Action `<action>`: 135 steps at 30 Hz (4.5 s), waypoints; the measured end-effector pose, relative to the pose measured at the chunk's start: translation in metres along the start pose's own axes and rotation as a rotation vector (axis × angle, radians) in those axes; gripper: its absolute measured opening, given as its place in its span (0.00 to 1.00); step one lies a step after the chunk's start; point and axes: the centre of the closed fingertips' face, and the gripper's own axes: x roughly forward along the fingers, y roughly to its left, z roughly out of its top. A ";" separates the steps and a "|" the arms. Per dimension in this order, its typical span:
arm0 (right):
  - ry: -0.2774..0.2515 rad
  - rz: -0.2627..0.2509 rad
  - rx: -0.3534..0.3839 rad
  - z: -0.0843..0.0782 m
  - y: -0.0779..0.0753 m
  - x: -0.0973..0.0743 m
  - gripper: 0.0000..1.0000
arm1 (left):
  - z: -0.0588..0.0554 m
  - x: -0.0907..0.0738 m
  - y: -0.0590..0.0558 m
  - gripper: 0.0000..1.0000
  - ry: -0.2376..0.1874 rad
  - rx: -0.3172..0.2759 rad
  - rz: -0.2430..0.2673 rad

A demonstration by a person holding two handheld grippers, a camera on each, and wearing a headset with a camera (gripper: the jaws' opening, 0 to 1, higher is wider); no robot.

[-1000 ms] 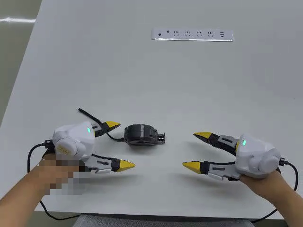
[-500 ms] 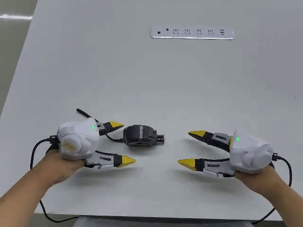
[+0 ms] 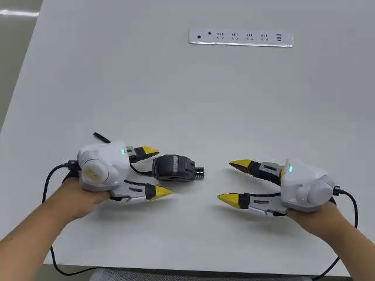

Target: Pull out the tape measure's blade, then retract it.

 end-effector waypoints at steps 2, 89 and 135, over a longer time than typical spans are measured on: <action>0.000 0.001 -0.001 0.000 0.000 0.001 0.48 | 0.001 0.001 0.000 0.53 -0.003 0.004 -0.005; 0.018 0.119 -0.213 -0.002 -0.002 0.060 0.19 | -0.005 0.011 0.002 0.30 0.054 0.050 -0.041; -0.020 0.132 -0.173 -0.001 0.000 0.059 0.12 | -0.006 0.011 0.001 0.29 0.044 0.067 -0.052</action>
